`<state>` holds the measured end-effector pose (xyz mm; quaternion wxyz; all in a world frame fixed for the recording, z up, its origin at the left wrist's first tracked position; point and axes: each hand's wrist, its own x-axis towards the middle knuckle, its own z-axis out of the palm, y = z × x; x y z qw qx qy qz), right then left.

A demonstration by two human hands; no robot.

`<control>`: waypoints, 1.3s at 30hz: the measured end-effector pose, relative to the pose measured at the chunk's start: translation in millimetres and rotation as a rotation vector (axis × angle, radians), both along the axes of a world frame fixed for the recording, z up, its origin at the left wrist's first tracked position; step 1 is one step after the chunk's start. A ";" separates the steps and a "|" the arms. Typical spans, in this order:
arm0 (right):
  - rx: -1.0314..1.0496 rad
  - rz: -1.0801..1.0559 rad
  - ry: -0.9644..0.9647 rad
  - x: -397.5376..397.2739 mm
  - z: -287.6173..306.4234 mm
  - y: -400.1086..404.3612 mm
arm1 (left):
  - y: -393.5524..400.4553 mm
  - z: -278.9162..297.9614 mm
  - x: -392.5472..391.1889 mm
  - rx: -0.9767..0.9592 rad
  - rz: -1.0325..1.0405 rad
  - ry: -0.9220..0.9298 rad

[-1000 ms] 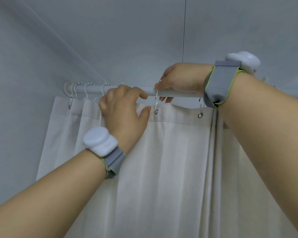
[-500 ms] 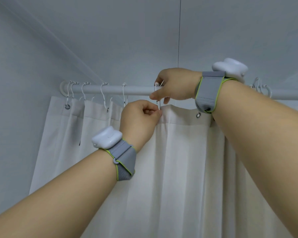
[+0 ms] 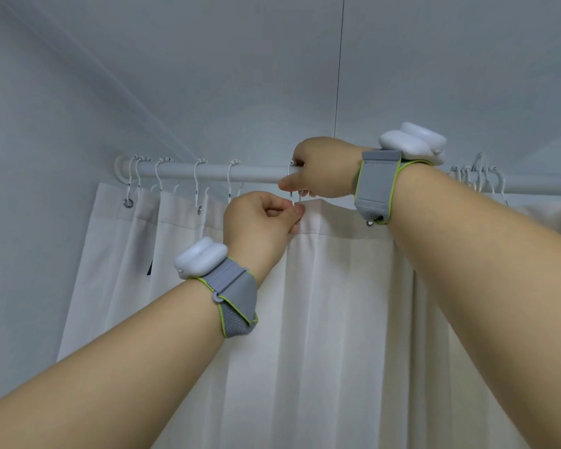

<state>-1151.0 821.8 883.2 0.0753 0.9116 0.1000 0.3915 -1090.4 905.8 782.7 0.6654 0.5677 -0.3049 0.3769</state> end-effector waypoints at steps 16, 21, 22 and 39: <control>-0.049 -0.032 -0.137 -4.9 -11.0 0.8 | -2.2 -3.3 4.6 -0.037 0.086 -0.098; -0.098 0.015 -0.336 0.0 -27.3 -8.7 | 20.2 -10.2 11.5 0.103 0.468 -0.306; -0.099 0.093 -0.422 0.1 -35.3 -11.2 | 26.6 -10.2 13.5 0.113 0.498 -0.311; 0.726 0.653 -0.720 34.8 -138.9 -9.9 | 53.7 -55.1 25.4 0.375 0.801 -0.208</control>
